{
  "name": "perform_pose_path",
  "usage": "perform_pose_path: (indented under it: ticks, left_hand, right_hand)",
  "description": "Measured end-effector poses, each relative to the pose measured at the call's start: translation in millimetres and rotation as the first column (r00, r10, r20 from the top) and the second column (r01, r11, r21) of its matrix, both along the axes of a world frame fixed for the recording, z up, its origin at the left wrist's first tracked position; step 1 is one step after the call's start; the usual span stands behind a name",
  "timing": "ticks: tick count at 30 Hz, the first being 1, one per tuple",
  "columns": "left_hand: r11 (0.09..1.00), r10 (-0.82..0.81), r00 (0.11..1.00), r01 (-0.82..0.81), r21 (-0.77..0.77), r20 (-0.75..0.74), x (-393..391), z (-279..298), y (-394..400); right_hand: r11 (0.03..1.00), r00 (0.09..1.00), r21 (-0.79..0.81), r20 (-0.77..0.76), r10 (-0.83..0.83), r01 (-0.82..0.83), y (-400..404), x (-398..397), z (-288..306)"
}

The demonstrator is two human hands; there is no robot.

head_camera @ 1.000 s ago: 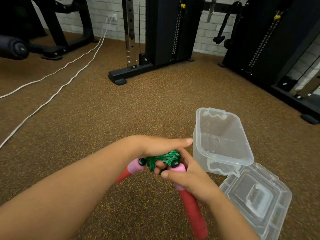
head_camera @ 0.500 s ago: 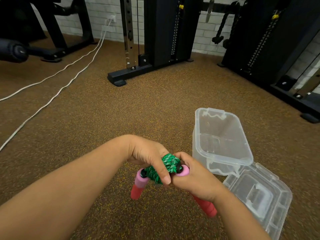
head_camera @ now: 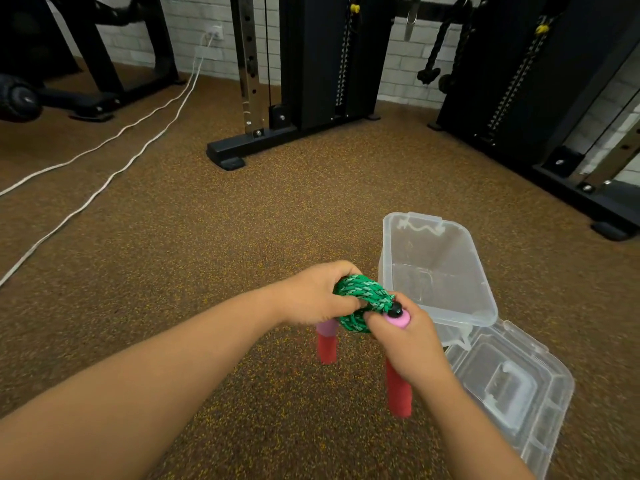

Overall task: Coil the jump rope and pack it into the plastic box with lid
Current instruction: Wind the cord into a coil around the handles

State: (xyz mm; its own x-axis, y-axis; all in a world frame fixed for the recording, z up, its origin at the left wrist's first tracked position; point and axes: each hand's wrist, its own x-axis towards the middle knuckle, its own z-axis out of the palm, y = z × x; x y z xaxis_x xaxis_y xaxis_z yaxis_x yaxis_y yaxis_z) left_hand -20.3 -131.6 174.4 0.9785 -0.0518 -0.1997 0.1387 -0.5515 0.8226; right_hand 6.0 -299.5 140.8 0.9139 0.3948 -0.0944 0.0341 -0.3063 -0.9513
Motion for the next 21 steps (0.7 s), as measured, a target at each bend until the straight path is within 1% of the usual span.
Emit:
perform_pose_path:
  ticks: [2, 4, 6, 7, 10, 12, 13, 15, 17, 19, 21]
  left_hand:
    - [0.993, 0.0, 0.99, -0.017, 0.12, 0.139, 3.4, -4.6, -10.2]
    - [0.981, -0.011, 0.975, -0.032, 0.19, 0.223, 7.6, -9.5, -17.9]
    - [0.98, -0.005, 0.975, -0.039, 0.196, 0.224, 11.9, -12.8, -22.4]
    - [0.98, 0.004, 0.977, -0.047, 0.193, 0.213, 13.9, -13.5, -24.0]
    - [0.981, 0.06, 0.983, -0.09, 0.17, 0.172, 20.4, -13.6, -25.2]
    - [0.988, 0.099, 0.984, -0.115, 0.107, 0.145, 24.4, -13.3, -25.9]
    - [0.99, 0.111, 0.985, -0.121, 0.072, 0.131, 25.5, -12.6, -25.5]
    - [0.992, 0.119, 0.988, -0.122, 0.025, 0.093, 29.1, -11.4, -26.0]
    - [0.994, 0.106, 0.992, -0.108, 0.022, 0.066, 32.8, -11.9, -25.5]
    - [0.995, 0.099, 0.994, -0.1, 0.025, 0.047, 36.9, -14.8, -25.6]
    - [0.995, 0.099, 0.995, -0.1, 0.019, 0.03, 40.8, -19.4, -27.6]
  right_hand:
    - [0.998, 0.999, 0.036, -0.02, -0.05, 0.051, -0.7, 1.3, -1.8]
    - [0.993, 0.995, 0.075, -0.049, -0.083, 0.086, -1.2, 2.4, -4.1]
    - [0.991, 0.995, 0.099, -0.069, -0.079, 0.085, -3.4, 3.2, -5.3]
    - [0.993, 0.996, 0.104, -0.073, -0.052, 0.059, -5.7, 3.4, -4.7]
    - [0.989, 0.986, 0.11, -0.126, 0.112, -0.098, -17.9, 9.0, 2.3]
    - [0.974, 0.963, 0.122, -0.167, 0.212, -0.194, -29.9, 20.5, 9.3]
    - [0.97, 0.96, 0.124, -0.161, 0.228, -0.21, -35.8, 28.5, 13.2]
    - [0.977, 0.975, 0.123, -0.112, 0.19, -0.176, -51.5, 50.8, 20.8]
    - [0.991, 0.995, 0.093, -0.039, 0.096, -0.092, -68.2, 77.7, 24.0]
    - [1.0, 0.998, -0.019, 0.063, -0.021, 0.022, -85.7, 106.1, 20.1]
    - [0.979, 0.982, -0.144, 0.138, -0.126, 0.146, -101.1, 129.8, 12.8]
